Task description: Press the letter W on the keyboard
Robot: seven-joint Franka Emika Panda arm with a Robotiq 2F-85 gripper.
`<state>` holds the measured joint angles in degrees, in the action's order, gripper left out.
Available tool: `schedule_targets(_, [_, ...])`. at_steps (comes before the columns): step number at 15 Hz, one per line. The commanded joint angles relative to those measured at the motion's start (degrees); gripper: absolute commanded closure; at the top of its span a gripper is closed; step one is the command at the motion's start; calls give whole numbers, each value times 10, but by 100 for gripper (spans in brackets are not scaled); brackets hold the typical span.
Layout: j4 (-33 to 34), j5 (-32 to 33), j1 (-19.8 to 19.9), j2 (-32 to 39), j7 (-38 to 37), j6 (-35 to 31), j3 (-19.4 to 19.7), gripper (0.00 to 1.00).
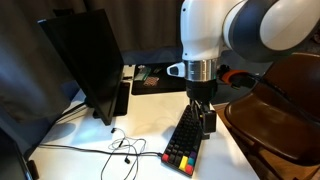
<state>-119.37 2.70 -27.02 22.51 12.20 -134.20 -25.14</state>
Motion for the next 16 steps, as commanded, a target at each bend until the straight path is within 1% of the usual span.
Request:
schedule_targets(1, [-13, -21, 13, 21, 32, -71, -15, 41])
schedule_targets(4, [-15, -29, 20, 43, 52, -120, -25, 64])
schedule_targets(5, [-15, -30, 23, 50, 57, -135, -28, 70])
schedule_targets(9, [-14, -27, 35, 70, 70, -173, -36, 97])
schedule_targets(10, [-14, -25, 38, 73, 72, -180, -37, 99])
schedule_targets(11, [-15, -25, 43, 76, 78, -191, -40, 100])
schedule_targets(16, [-15, -26, 61, 91, 93, -213, -55, 100])
